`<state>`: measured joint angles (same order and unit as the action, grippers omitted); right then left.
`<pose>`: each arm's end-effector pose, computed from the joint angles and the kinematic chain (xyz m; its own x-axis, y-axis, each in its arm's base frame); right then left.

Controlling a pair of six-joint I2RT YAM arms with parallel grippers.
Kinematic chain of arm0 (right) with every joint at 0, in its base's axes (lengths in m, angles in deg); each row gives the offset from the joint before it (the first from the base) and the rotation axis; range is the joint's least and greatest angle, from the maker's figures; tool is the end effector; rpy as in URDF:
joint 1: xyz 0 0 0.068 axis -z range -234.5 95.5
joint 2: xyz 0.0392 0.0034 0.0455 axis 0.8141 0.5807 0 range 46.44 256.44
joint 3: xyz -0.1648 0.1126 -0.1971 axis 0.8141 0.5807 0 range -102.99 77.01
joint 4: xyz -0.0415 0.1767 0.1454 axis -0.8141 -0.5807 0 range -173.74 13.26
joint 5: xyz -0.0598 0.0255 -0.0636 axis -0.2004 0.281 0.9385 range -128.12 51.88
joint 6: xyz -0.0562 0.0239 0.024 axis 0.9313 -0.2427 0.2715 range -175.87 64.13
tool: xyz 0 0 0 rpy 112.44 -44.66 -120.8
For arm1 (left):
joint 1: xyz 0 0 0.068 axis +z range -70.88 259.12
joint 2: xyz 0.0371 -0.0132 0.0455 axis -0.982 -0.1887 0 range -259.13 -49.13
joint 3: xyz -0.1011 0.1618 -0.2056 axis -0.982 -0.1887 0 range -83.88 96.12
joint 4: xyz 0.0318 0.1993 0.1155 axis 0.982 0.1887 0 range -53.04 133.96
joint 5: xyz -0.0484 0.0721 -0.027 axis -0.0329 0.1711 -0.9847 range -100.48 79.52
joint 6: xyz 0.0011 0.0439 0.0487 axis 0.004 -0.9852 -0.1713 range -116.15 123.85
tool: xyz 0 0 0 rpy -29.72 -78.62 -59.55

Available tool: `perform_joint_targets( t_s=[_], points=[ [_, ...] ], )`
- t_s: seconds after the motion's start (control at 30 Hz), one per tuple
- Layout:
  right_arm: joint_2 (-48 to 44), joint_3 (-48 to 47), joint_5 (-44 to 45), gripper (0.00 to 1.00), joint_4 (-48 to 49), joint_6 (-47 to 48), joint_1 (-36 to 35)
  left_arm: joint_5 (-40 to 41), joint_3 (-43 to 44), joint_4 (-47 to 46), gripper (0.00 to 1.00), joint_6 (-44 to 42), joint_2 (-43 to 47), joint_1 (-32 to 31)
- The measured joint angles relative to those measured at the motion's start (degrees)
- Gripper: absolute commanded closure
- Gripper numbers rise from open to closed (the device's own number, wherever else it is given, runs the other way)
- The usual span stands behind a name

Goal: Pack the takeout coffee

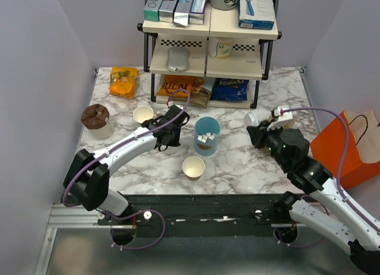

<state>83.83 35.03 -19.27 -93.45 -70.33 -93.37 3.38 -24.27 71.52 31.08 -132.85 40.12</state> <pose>0.1136 0.0702 0.3298 -0.2451 0.1059 -0.9637 -0.2962 0.9383 0.1784 0.2212 -0.1631 0.2452 -0.8255 0.0970 -0.5559 0.1536 0.9866 -0.0559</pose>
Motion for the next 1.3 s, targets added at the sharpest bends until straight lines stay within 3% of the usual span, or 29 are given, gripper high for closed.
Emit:
perform_joint_targets(
  t_s=[0.3, 0.53, 0.6, 0.73, 1.0, 1.13, 1.3],
  points=[
    [-0.11, 0.15, 0.0, 0.8, -0.07, 0.37, 0.26, 0.96, 1.99, 0.28, 0.64, 0.02, -1.29, 0.0],
    [-4.15, 0.2, -4.98, 0.8, 0.02, 1.27, 0.28, 0.37, 1.99, 0.42, 0.25, 1.07, 0.07, -0.02],
    [-6.16, 0.2, -8.96, 0.79, 0.17, 1.44, 0.28, -0.07, 1.97, 0.68, 0.21, 2.32, 2.54, 0.0],
    [-9.4, 0.15, -20.98, 0.78, 0.48, 0.35, 0.35, -0.66, 1.77, 1.77, 0.01, 5.77, 11.76, 0.0],
    [-1.01, 3.56, -49.72, 0.8, 6.84, -12.68, 0.35, -5.79, -4.55, 0.35, 0.01, 11.85, 31.01, 0.0],
    [0.37, 11.54, -54.01, 0.79, 11.87, -19.61, 0.0, -11.06, -11.52, -1.42, 0.01, 13.44, 35.95, 0.0],
    [0.81, 17.16, -51.52, 0.79, 20.35, -26.62, -5.42, -17.66, -17.11, -4.66, 0.01, 16.06, 37.66, 0.0]
  ],
)
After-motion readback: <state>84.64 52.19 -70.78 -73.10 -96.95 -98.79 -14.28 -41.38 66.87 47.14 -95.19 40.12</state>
